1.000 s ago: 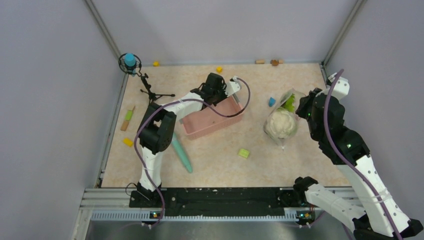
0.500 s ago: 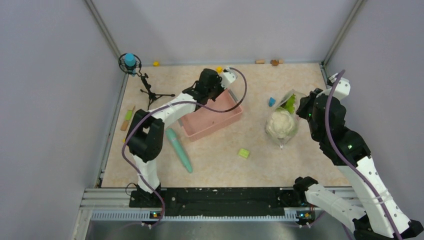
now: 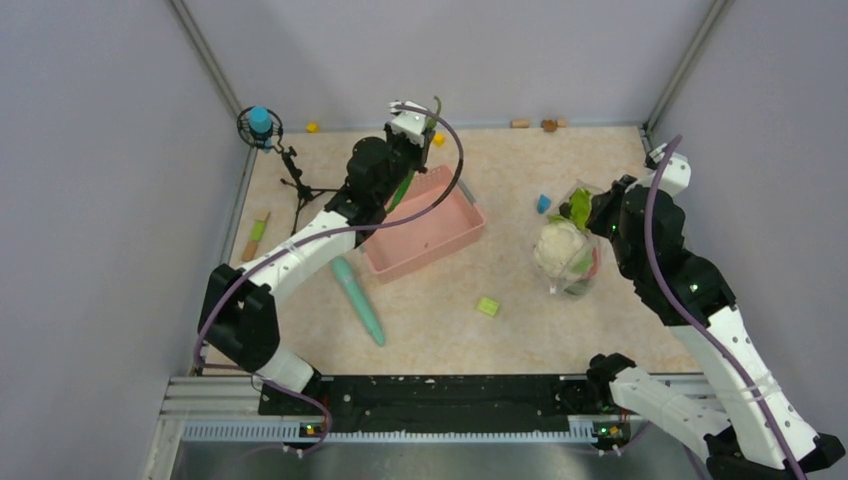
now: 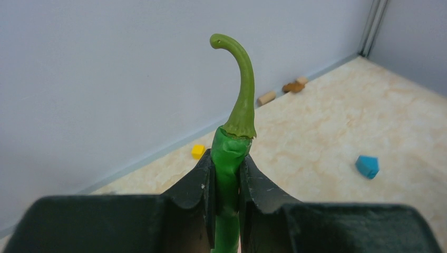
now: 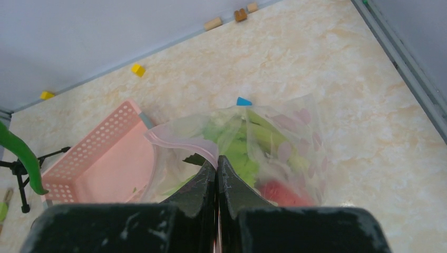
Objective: Place the food in the zip-top bag and seal the zipper
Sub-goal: Pick up the fake vegetable from the bin, then place the fake vegetable in the zipper food storage bag.
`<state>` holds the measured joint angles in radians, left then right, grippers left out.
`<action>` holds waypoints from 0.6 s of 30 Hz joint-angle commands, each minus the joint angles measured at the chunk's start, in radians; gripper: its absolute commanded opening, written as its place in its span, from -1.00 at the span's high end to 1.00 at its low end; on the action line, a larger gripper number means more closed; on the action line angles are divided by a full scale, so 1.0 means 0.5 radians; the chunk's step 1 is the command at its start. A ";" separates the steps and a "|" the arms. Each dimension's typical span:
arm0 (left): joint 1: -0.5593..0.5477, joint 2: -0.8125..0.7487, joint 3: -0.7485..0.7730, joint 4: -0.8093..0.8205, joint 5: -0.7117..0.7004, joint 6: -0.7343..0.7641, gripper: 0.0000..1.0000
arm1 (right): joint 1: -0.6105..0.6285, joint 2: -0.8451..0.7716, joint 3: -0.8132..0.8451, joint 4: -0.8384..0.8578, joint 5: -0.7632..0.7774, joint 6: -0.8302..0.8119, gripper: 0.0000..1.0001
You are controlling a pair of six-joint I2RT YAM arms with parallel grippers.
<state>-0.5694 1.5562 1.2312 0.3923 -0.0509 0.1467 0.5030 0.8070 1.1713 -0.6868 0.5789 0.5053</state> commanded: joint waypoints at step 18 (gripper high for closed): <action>-0.247 -0.308 0.129 1.059 0.944 -1.102 1.00 | 0.002 0.266 0.293 0.006 0.108 0.576 1.00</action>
<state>-0.6323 1.4441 1.2678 0.7860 0.3523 -0.3439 0.5030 0.9485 1.2469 -0.7223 0.5831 0.7139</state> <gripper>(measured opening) 0.197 0.005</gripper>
